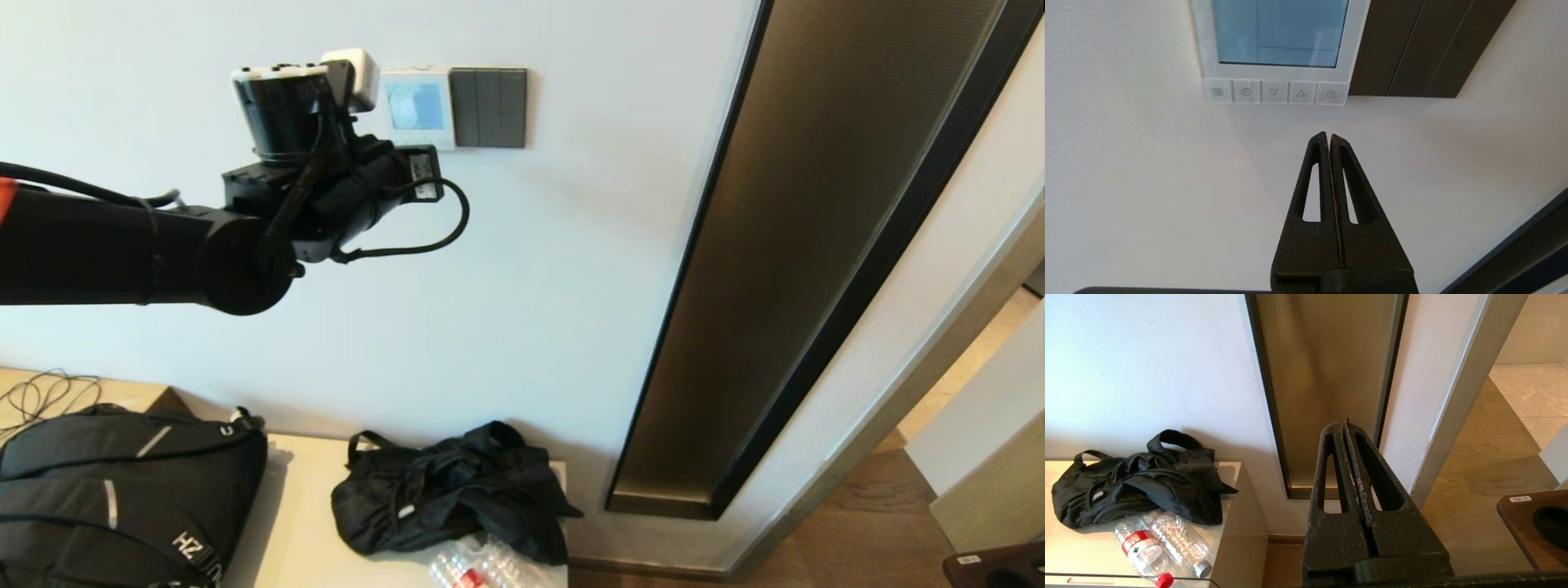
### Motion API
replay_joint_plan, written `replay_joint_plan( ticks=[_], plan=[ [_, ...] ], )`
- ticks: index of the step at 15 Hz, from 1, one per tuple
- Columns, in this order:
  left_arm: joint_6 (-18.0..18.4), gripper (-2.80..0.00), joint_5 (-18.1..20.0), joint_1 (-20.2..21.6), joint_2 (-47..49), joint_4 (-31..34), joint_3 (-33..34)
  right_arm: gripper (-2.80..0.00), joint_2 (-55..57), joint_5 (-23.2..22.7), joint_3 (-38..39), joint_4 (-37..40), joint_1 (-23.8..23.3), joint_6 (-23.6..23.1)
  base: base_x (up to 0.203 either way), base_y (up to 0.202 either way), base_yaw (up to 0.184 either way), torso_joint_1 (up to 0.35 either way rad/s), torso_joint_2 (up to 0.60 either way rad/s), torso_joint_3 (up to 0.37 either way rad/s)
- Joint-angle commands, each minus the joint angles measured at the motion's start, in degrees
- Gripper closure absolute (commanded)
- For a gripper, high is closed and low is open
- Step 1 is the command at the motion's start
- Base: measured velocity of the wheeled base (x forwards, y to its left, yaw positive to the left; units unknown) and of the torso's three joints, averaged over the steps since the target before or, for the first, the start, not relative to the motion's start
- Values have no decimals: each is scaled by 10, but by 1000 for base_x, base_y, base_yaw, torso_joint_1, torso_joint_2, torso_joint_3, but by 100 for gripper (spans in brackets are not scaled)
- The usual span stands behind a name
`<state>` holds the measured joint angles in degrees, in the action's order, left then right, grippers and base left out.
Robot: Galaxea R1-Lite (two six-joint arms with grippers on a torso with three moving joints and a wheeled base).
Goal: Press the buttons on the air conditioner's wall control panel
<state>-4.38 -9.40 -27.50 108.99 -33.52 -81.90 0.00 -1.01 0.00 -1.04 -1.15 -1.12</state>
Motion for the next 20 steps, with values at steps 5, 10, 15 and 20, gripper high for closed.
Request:
replay_joint_plan(
  ticks=[5,10,15,20],
  plan=[
    [17,0,-19,11,-230,-47,286,0,1,0,1,0,0,0,0,0,0,0,0,0],
    [49,0,-43,59,-451,-72,511,0,1,0,0,0,0,0,0,0,0,0,0,0],
    [59,0,-48,141,-633,8,643,0,1,0,1,0,0,0,0,0,0,0,0,0],
    [57,0,-66,161,-777,160,719,0,1,0,1,0,0,0,0,0,0,0,0,0]
  ],
)
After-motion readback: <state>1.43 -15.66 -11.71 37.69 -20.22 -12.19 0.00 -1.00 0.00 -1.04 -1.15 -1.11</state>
